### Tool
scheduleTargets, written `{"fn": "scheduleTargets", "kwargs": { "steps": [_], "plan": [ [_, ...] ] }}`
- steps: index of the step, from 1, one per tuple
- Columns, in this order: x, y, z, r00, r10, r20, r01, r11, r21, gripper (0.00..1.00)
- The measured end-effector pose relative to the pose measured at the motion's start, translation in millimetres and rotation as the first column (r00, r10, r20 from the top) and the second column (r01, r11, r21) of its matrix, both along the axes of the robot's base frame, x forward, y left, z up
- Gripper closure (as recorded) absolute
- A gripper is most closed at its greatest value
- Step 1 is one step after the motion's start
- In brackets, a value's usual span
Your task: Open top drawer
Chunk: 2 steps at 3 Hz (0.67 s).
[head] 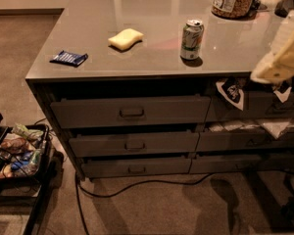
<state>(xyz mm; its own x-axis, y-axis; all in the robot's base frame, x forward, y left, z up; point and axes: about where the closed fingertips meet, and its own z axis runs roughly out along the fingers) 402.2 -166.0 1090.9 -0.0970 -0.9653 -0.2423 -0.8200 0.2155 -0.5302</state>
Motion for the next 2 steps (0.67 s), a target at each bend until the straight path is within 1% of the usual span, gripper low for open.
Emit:
{"fn": "scheduleTargets", "kwargs": {
  "steps": [1,2],
  "plan": [
    [0.0,0.0,0.0,1.0000,0.000,0.000,0.000,1.000,0.000,0.13],
    [0.0,0.0,0.0,1.0000,0.000,0.000,0.000,1.000,0.000,0.00]
  ]
}}
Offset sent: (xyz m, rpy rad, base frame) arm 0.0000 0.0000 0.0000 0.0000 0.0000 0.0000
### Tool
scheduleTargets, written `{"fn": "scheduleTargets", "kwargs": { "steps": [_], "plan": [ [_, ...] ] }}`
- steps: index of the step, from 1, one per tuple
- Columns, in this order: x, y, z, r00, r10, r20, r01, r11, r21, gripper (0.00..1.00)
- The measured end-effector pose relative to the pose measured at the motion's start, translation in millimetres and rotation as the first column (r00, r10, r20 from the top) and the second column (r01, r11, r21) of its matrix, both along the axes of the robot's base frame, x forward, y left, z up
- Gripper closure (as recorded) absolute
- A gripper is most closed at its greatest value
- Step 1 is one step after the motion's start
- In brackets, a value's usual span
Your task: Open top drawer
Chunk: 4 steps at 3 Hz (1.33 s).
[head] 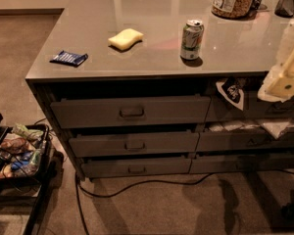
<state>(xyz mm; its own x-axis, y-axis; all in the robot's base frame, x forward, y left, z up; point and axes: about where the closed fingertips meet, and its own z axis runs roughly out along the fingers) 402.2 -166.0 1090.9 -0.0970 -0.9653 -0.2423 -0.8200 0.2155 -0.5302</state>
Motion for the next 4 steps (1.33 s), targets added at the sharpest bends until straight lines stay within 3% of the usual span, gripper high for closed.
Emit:
{"fn": "scheduleTargets", "kwargs": {
  "steps": [4],
  "plan": [
    [0.0,0.0,0.0,1.0000,0.000,0.000,0.000,1.000,0.000,0.00]
  ]
}}
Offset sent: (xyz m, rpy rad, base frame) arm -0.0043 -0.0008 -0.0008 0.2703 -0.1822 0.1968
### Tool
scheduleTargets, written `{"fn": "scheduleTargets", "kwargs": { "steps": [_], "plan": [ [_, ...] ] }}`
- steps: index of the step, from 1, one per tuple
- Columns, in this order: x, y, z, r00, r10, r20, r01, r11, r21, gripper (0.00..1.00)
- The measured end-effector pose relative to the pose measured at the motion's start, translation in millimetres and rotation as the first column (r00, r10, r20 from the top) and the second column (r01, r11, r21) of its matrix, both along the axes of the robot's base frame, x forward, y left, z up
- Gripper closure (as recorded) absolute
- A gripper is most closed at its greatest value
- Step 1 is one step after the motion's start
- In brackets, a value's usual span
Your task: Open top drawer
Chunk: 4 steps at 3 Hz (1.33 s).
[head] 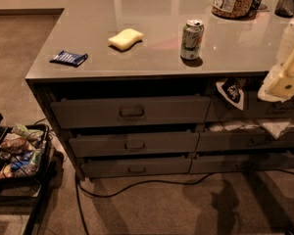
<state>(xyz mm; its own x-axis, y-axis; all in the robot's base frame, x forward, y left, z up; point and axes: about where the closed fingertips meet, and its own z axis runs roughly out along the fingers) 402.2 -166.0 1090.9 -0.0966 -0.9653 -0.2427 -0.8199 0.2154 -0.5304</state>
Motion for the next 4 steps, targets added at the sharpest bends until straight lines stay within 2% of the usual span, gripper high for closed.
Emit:
{"fn": "scheduleTargets", "kwargs": {
  "steps": [1,2,3,4],
  "plan": [
    [0.0,0.0,0.0,1.0000,0.000,0.000,0.000,1.000,0.000,0.00],
    [3.1,-8.0,6.7,0.9996,-0.012,0.026,0.010,0.998,0.056,0.00],
    [-18.3,-26.8,-1.1,0.9945,-0.099,0.035,0.094,0.989,0.112,0.00],
    [-32.5,-36.9,-23.2,0.9907,-0.136,0.008,0.134,0.984,0.113,0.00]
  ]
}}
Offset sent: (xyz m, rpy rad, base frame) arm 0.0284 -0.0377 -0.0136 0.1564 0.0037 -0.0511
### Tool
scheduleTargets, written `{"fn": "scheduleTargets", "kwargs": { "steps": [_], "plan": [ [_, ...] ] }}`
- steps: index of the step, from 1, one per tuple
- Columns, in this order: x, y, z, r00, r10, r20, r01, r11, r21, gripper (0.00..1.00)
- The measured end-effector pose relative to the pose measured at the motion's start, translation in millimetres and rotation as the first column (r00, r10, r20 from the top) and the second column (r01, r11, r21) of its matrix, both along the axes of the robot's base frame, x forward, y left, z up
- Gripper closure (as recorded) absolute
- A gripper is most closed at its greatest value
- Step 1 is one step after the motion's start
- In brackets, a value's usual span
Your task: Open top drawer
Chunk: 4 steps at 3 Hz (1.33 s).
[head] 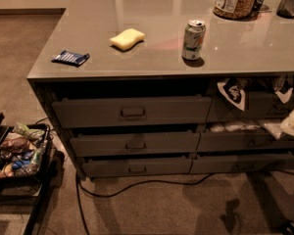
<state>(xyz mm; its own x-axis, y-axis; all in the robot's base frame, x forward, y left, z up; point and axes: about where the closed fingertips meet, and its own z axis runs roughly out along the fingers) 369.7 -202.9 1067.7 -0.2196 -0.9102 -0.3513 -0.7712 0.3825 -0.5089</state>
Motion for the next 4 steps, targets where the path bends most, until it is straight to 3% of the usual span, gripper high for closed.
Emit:
{"fn": "scheduleTargets", "kwargs": {
  "steps": [2,3,4],
  "plan": [
    [-0.6,-0.6,-2.3,1.0000,-0.002,-0.004,0.002,1.000,-0.001,0.00],
    [-3.0,10.2,-3.1,0.9991,0.040,0.012,-0.041,0.997,0.064,0.00],
    [-14.1,-12.9,-16.3,0.9941,0.034,0.103,-0.049,0.988,0.146,0.00]
  ]
}}
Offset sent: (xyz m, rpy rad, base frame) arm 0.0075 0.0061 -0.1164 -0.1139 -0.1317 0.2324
